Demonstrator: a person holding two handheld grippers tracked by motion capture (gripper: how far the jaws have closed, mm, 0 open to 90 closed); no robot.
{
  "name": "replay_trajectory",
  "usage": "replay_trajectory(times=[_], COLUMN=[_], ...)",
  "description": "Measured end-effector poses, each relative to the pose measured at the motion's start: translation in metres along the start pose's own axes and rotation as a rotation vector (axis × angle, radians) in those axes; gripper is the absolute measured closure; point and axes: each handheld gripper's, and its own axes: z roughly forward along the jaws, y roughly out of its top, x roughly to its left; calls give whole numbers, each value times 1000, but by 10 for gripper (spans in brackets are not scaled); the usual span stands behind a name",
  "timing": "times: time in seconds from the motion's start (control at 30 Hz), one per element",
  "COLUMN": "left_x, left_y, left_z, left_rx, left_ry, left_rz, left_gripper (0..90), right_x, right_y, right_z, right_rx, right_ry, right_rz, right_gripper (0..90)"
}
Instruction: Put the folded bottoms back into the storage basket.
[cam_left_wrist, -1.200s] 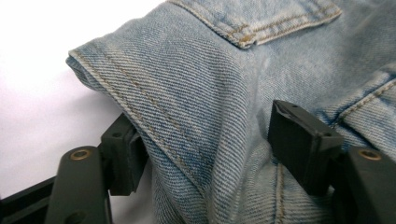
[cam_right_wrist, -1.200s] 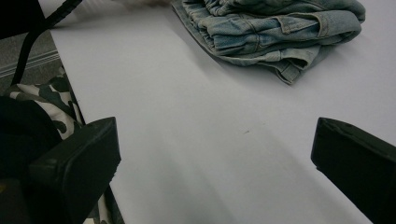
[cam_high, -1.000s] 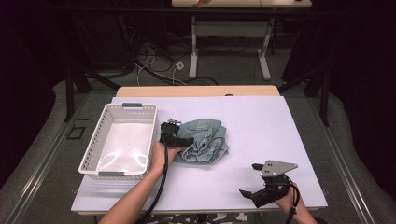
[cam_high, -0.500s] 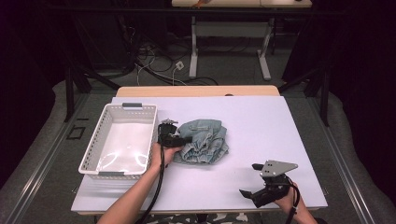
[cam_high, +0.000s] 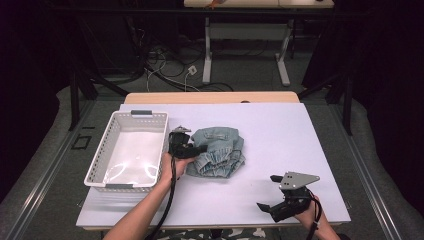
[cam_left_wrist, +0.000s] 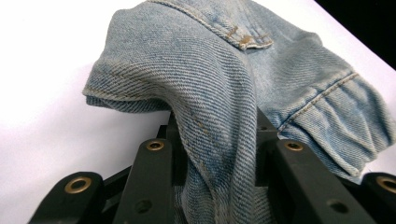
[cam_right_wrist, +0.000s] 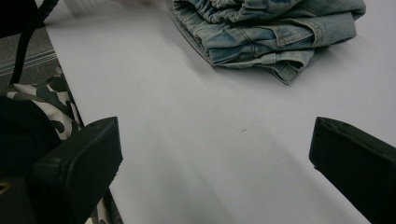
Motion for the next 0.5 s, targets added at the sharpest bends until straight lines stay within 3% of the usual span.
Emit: replay_trajectory(times=[0.27,0.5], left_x=[-9,-13], left_y=[2,3], left_z=[-7,-13], left_rx=[-6,-19], left_ry=[0,-16], left_rz=[29,23], left_gripper=[693,696], right_x=[0,0], right_y=[0,0], right_z=[0,-1], right_rx=[-3,-4], right_ry=[-6,-6], right_rz=[1,-1], right_gripper=[25,25])
